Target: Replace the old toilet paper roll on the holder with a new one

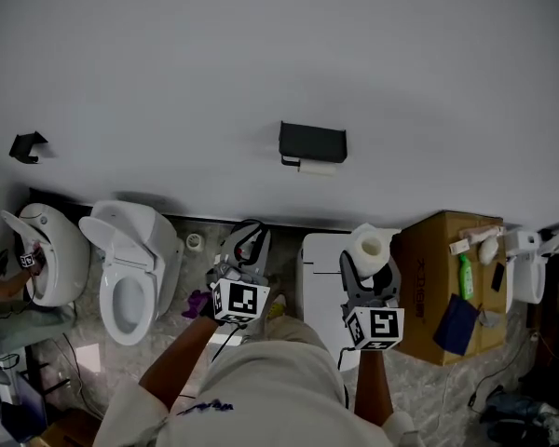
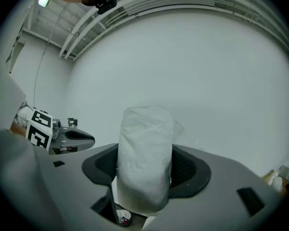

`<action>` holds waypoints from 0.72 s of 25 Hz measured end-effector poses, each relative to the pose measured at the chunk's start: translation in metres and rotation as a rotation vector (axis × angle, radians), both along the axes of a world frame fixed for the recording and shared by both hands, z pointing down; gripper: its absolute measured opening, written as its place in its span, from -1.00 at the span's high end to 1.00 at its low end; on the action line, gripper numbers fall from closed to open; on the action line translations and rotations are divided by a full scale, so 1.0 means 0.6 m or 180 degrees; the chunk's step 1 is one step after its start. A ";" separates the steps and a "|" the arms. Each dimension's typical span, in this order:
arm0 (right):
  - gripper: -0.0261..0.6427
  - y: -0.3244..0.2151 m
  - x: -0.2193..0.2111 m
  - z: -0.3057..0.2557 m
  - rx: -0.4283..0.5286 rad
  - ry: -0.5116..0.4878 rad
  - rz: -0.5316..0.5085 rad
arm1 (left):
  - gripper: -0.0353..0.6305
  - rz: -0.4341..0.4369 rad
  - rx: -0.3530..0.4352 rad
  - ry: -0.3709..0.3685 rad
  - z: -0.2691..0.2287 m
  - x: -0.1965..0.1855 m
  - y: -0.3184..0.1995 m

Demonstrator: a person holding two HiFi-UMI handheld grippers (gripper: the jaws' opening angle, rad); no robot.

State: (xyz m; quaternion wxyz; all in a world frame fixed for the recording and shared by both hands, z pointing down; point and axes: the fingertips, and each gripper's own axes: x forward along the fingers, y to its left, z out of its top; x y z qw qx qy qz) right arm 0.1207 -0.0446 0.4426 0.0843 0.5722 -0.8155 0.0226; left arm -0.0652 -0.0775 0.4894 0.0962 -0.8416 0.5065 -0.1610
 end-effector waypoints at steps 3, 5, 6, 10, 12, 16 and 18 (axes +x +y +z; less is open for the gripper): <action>0.06 -0.035 0.016 0.006 -0.0026 -0.0041 -0.0041 | 0.68 0.0049 -0.0158 -0.0060 0.022 0.030 -0.049; 0.06 -0.055 0.027 0.010 -0.0029 -0.0060 -0.0080 | 0.60 0.0066 -0.0220 -0.0165 0.035 0.046 -0.081; 0.06 -0.065 0.033 0.012 -0.0028 -0.0064 -0.0095 | 0.57 0.0067 -0.0228 -0.0237 0.040 0.054 -0.097; 0.06 -0.094 0.056 0.024 -0.0064 -0.0075 -0.0121 | 0.44 0.0105 -0.0107 -0.0654 0.047 0.080 -0.141; 0.06 -0.102 0.059 0.028 -0.0078 -0.0066 -0.0146 | 0.39 0.0166 -0.0023 -0.0891 0.051 0.090 -0.156; 0.06 -0.109 0.065 0.031 -0.0096 -0.0044 -0.0181 | 0.29 0.0234 -0.0029 -0.1214 0.081 0.103 -0.181; 0.06 -0.111 0.074 0.030 -0.0098 -0.0046 -0.0166 | 0.25 0.0267 -0.0050 -0.1400 0.099 0.109 -0.194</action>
